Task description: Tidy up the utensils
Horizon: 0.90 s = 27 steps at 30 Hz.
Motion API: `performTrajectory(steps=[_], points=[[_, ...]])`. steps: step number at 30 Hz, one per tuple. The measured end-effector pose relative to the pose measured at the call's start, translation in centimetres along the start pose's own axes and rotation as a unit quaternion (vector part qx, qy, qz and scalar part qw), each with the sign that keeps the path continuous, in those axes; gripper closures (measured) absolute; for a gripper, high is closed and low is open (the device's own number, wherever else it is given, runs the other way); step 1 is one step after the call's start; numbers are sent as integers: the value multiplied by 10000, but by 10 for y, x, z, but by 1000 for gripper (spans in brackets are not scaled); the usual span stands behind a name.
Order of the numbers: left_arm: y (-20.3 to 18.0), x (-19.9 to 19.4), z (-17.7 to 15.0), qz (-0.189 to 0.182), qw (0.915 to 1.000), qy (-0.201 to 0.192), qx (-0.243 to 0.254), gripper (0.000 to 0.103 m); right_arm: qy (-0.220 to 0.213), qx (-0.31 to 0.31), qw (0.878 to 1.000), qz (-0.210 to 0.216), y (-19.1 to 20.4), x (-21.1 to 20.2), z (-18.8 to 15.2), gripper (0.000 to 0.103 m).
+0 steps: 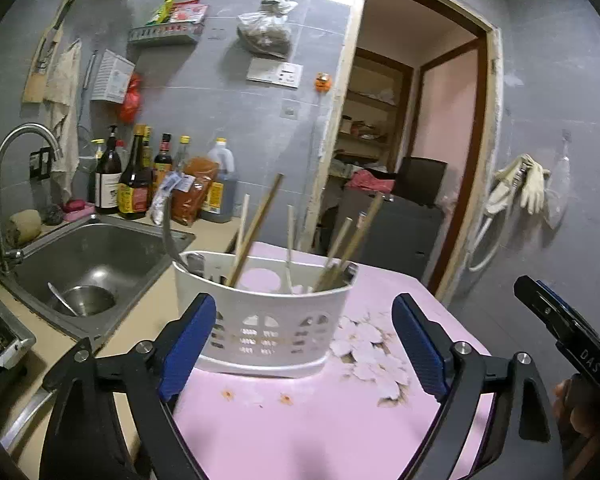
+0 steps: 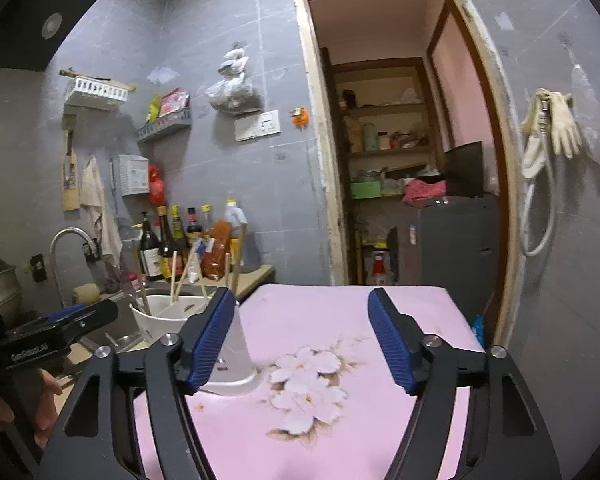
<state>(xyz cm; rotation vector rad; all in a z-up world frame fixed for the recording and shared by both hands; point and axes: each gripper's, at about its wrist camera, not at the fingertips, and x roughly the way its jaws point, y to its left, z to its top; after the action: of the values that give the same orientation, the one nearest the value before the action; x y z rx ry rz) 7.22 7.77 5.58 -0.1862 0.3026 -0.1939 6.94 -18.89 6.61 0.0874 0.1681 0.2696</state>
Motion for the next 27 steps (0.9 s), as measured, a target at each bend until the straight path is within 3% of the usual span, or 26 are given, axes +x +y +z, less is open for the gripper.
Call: performTrajectory(steps=[7, 16, 27], points=[[-15, -10, -16, -232, 9996, 61, 141, 8, 51, 50, 9996, -273, -5, -22, -12, 19], [-25, -23, -37, -351, 9988, 59, 344, 5, 100, -83, 9984, -558, -6, -45, -28, 2], [-26, -35, -64, -25, 9994, 27, 343, 4, 38, -358, 9963, -783, 1, -62, -47, 0]])
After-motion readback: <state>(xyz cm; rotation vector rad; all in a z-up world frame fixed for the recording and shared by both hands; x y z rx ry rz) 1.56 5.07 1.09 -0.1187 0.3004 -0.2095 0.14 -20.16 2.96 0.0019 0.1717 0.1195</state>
